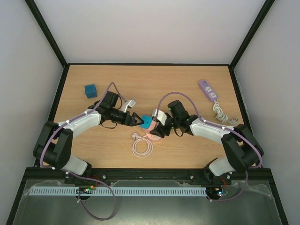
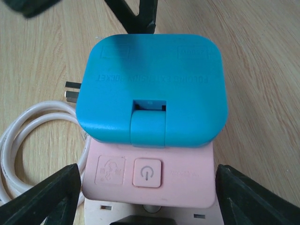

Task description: Pull the plug off the socket

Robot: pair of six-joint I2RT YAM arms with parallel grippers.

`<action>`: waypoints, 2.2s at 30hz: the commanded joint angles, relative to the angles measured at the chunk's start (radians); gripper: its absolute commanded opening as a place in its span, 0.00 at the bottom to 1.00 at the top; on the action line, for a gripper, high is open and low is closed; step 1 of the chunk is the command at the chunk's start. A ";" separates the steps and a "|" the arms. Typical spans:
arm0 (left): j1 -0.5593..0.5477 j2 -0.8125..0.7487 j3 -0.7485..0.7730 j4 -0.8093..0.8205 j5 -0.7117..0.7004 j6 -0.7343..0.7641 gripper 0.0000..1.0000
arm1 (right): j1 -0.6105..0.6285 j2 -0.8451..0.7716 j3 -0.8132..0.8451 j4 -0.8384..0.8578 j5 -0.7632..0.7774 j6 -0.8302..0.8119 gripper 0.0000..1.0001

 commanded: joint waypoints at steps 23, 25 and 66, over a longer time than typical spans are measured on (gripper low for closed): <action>-0.089 0.076 0.103 -0.014 0.015 0.004 0.50 | 0.026 0.037 -0.031 0.113 0.043 0.017 0.57; -0.089 0.078 0.113 -0.019 0.018 0.007 0.48 | 0.029 0.035 -0.033 0.120 0.053 0.024 0.55; -0.093 0.085 0.235 -0.172 -0.202 0.084 0.23 | 0.135 0.097 -0.074 0.411 0.329 0.225 0.33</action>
